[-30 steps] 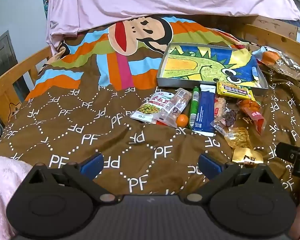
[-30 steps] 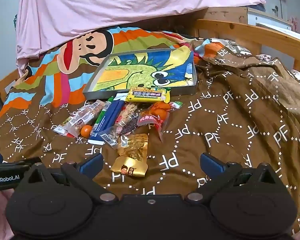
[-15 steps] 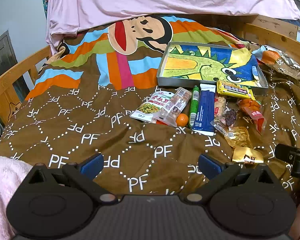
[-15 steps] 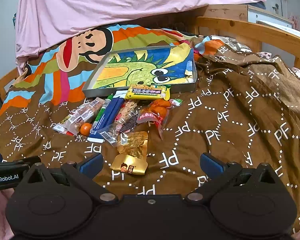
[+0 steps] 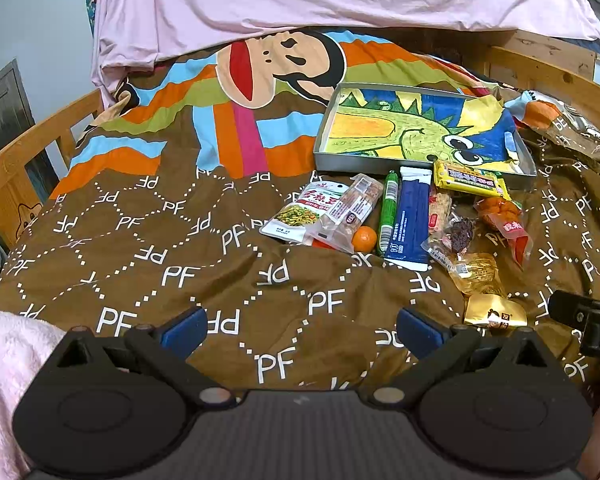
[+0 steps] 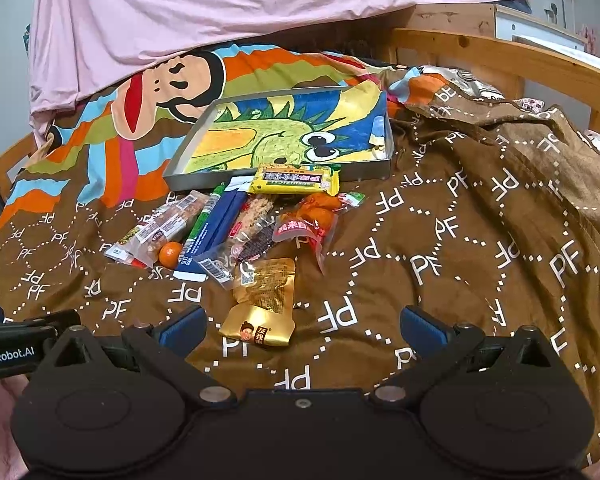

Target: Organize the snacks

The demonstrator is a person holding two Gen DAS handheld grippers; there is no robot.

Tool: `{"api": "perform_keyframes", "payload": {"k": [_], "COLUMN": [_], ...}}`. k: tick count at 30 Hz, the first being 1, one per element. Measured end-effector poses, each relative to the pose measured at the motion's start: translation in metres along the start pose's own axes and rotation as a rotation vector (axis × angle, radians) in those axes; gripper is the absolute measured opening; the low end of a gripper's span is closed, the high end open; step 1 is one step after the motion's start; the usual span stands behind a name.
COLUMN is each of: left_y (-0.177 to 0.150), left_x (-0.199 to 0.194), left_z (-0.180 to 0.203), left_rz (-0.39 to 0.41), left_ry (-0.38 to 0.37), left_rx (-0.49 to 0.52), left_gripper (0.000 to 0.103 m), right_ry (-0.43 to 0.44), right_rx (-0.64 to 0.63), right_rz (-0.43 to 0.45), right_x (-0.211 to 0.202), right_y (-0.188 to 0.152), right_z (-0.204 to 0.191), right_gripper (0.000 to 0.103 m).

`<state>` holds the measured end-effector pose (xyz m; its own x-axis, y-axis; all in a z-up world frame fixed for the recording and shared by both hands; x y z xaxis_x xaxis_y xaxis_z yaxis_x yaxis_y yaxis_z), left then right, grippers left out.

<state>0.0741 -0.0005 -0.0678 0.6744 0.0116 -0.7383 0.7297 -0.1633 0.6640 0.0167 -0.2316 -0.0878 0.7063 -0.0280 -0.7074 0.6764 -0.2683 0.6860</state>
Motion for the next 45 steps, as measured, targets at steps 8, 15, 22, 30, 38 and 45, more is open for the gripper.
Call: {"api": "perform_keyframes", "payload": {"k": [8,15,22,30,38,45], "left_y": [-0.001,-0.006,-0.006,-0.006,-0.006,-0.012], "left_x": [0.001,0.004,0.004,0.004,0.004,0.010], "left_z": [-0.001,-0.001,-0.001,-0.001,-0.001,-0.001], "left_rz": [-0.003,-0.003,-0.004,-0.005,-0.006,-0.011], "left_ry": [-0.001,-0.002,-0.002,-0.002,-0.003,-0.003], "left_rx": [-0.003,-0.003,-0.003,-0.003,-0.002,-0.002], "left_gripper": [0.103,0.103,0.103,0.103,0.103,0.103], "right_ry": [0.000,0.000,0.000,0.000,0.000,0.000], "right_rx": [0.002,0.004,0.004,0.005,0.005,0.005], "right_rz": [-0.003,-0.005,-0.005,-0.005,-0.006,-0.006], "right_x": [0.001,0.002,0.001,0.001,0.002,0.002], "right_y": [-0.001,-0.001,-0.001,-0.001,-0.001,0.000], "right_z": [0.001,0.001,0.001,0.001,0.000,0.000], "right_gripper": [0.102,0.102,0.102,0.102,0.102,0.102]}}
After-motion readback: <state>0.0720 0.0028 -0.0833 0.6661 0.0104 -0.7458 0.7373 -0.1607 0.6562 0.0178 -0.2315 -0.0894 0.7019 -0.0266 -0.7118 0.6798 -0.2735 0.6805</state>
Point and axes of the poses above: each gripper's, at about its wrist camera, not at the fingertips, and x roughly the way its jaws point, z to its right, y to its top, the point moved 10 cm from there along x, roughly the way its jaws point, and after that the axes turned 5 degrees about -z, right-handed, at the moved point
